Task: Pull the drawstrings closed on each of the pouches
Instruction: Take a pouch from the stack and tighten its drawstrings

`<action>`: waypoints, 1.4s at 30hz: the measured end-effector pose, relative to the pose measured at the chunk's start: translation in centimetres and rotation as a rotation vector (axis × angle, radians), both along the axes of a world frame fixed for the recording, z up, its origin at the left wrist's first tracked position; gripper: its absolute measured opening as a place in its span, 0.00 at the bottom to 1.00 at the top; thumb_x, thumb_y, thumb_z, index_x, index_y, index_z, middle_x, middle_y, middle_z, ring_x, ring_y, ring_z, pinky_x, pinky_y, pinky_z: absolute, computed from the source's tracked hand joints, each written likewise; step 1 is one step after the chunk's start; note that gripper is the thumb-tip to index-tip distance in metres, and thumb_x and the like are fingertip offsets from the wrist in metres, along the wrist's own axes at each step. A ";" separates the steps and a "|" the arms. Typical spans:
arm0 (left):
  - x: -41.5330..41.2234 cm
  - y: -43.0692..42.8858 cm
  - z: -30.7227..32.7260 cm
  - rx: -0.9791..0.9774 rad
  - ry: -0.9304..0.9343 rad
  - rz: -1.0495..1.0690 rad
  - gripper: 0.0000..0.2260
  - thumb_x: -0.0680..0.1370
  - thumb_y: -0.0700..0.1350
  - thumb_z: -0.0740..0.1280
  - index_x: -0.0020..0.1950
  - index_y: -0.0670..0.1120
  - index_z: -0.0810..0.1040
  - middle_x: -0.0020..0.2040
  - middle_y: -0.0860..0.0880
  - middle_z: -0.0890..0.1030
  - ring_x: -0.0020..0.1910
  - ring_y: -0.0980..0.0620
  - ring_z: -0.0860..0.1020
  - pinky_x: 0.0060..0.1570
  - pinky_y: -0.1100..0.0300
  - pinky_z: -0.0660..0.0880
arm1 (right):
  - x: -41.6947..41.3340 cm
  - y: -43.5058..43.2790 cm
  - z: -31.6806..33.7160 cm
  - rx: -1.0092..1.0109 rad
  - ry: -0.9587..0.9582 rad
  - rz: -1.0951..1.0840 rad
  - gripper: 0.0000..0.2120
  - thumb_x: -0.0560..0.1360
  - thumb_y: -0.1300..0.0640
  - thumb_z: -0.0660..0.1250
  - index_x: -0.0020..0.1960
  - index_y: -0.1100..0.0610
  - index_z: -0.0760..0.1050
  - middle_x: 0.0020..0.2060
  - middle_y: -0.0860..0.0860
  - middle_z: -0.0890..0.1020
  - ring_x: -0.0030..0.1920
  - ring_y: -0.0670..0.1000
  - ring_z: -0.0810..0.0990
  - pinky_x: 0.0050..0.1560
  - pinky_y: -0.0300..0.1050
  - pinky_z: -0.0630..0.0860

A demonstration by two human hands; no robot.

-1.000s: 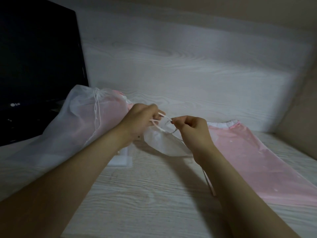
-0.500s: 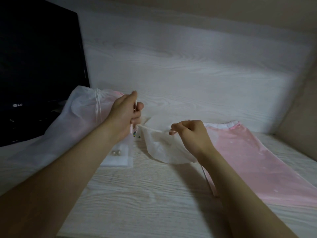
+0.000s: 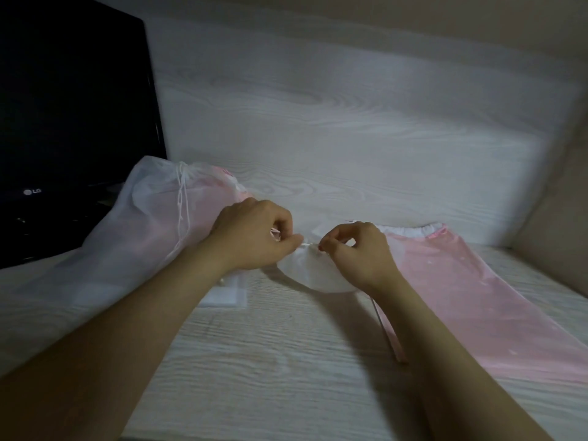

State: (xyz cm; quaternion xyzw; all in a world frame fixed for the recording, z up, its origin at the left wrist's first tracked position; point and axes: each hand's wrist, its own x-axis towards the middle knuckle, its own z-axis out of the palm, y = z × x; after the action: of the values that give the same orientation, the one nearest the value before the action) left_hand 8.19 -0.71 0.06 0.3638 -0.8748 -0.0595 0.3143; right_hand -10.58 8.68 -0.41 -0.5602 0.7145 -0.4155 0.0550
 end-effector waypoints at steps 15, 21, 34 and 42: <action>-1.0 -1.0 -0.4 0.321 0.307 -0.095 0.17 0.85 0.50 0.64 0.41 0.40 0.75 0.36 0.50 0.78 0.36 0.53 0.75 0.43 0.55 0.71 | -1.1 -0.8 -0.4 -0.041 -0.225 -0.043 0.11 0.68 0.49 0.74 0.29 0.51 0.80 0.24 0.42 0.77 0.35 0.48 0.80 0.48 0.49 0.79; -1.5 -0.3 -0.4 0.385 0.464 -0.212 0.18 0.86 0.47 0.62 0.43 0.34 0.75 0.35 0.51 0.79 0.35 0.56 0.77 0.45 0.53 0.76 | -0.7 -1.1 -0.8 -0.029 -0.047 -0.022 0.10 0.63 0.44 0.72 0.31 0.50 0.81 0.28 0.39 0.82 0.39 0.48 0.82 0.58 0.61 0.79; -2.3 0.8 -0.2 0.856 0.705 -0.432 0.17 0.87 0.54 0.62 0.41 0.49 0.64 0.34 0.49 0.64 0.29 0.53 0.60 0.35 0.57 0.70 | -0.5 -1.2 -1.3 -0.043 -0.018 0.102 0.20 0.75 0.48 0.73 0.30 0.58 0.76 0.22 0.43 0.73 0.27 0.44 0.72 0.38 0.43 0.71; -2.4 1.0 -1.1 0.648 0.432 -0.422 0.12 0.89 0.45 0.57 0.54 0.40 0.75 0.40 0.49 0.77 0.30 0.55 0.67 0.35 0.60 0.68 | -0.2 -0.7 -0.7 -0.225 -0.121 0.213 0.04 0.79 0.52 0.71 0.50 0.48 0.85 0.22 0.42 0.68 0.25 0.44 0.66 0.30 0.33 0.64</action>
State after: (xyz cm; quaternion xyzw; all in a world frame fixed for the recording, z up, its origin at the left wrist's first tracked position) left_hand 5.77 0.33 -1.04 0.2364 -0.7803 -0.4682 0.3407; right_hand -10.82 7.97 -1.11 -0.6092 0.5955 -0.5178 0.0786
